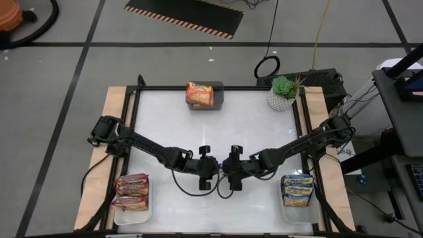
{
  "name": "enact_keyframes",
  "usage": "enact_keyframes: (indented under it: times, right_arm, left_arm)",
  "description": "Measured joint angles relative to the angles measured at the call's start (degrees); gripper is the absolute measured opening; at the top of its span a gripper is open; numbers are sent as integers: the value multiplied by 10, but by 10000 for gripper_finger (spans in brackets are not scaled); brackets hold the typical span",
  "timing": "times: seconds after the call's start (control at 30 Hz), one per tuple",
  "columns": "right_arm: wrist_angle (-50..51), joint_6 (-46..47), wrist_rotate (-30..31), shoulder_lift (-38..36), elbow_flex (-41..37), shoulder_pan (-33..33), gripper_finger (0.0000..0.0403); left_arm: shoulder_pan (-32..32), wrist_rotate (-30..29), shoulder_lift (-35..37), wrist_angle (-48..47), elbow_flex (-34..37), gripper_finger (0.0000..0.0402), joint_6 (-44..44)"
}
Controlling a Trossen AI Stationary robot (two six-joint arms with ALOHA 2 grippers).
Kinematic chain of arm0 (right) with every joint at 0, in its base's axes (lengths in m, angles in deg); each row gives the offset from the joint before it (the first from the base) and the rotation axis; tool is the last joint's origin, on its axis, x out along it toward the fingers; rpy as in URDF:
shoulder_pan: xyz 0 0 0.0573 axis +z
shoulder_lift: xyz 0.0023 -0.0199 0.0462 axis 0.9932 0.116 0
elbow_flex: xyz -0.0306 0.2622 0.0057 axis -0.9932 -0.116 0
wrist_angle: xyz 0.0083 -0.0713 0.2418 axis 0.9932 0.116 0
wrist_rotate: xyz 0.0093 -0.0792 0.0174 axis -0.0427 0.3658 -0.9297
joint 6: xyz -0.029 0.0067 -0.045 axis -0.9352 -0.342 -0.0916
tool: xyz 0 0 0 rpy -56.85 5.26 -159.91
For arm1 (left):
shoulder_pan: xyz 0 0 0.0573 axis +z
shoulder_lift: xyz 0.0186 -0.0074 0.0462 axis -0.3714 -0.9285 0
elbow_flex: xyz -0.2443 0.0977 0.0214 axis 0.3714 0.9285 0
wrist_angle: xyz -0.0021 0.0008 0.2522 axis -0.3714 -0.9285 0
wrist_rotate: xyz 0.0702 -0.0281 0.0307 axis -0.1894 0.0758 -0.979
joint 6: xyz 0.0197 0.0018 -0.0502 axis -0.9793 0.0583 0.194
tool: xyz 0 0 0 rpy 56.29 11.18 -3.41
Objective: Sort Maruchan noodles
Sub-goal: Put the blue noodle pack into the gray bin
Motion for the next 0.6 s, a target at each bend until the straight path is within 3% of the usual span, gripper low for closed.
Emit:
enact_keyframes:
  times: [0.17, 0.5, 0.6]
  right_arm:
    - [7, 14, -23, 0, -5, -12, 223]
    - [10, 4, -44, -6, -2, -12, 119]
    - [10, 3, -47, -10, -1, -11, 107]
  left_arm:
    - [0, 0, 0, -4, 0, 138, -1]
    - [-1, 0, 0, -2, 0, 138, -2]
    - [-7, 0, 0, 4, 0, 146, -2]
